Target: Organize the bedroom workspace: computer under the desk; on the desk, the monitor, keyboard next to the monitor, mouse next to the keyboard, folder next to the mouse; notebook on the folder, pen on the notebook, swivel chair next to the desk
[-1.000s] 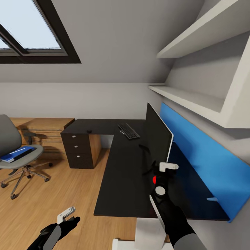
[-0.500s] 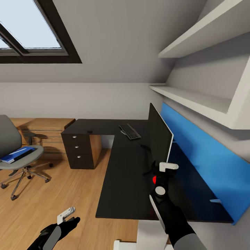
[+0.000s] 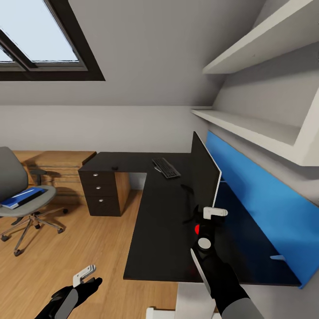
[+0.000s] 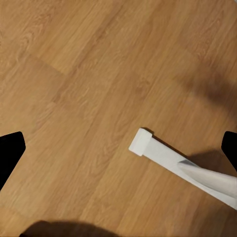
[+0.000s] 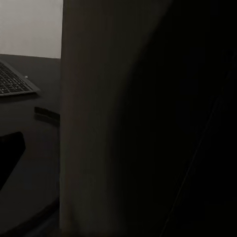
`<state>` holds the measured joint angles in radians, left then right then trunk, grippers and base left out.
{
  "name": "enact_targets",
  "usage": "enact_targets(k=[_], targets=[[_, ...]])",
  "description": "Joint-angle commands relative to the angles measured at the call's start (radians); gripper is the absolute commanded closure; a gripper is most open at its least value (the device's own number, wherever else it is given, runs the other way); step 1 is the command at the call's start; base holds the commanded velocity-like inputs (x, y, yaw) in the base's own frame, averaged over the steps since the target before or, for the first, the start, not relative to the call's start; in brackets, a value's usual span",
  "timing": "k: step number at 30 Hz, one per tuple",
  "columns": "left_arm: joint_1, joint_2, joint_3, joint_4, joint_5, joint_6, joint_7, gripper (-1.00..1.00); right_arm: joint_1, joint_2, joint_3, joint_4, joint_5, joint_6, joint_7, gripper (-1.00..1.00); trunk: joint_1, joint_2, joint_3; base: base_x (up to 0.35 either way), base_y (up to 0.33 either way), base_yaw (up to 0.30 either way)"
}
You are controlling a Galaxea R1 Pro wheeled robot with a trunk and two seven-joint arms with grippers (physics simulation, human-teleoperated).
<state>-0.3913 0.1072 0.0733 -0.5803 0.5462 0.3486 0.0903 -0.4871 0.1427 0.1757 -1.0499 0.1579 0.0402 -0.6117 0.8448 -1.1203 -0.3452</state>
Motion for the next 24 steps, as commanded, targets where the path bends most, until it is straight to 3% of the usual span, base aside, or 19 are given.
enact_targets(k=[1,8,24], targets=[[0.0,0.0,0.0,-0.002,0.011,0.006,0.006,-1.0,-0.001,0.0,0.001,0.001,0.005,0.004,-0.005,-1.0,0.0,-0.001,-0.001,0.0,-0.052,0.0],[0.0,-0.005,0.0,-0.002,0.011,0.006,0.006,-1.0,-0.001,0.0,0.001,0.002,0.004,0.004,-0.005,-1.0,0.0,-0.001,-0.001,0.0,-0.177,0.0],[0.0,-0.006,0.0,-0.001,0.011,0.006,0.008,-1.0,-0.001,0.0,0.002,0.029,0.005,-0.028,-0.005,-1.0,0.0,-0.001,-0.001,-0.023,-0.009,0.0]])
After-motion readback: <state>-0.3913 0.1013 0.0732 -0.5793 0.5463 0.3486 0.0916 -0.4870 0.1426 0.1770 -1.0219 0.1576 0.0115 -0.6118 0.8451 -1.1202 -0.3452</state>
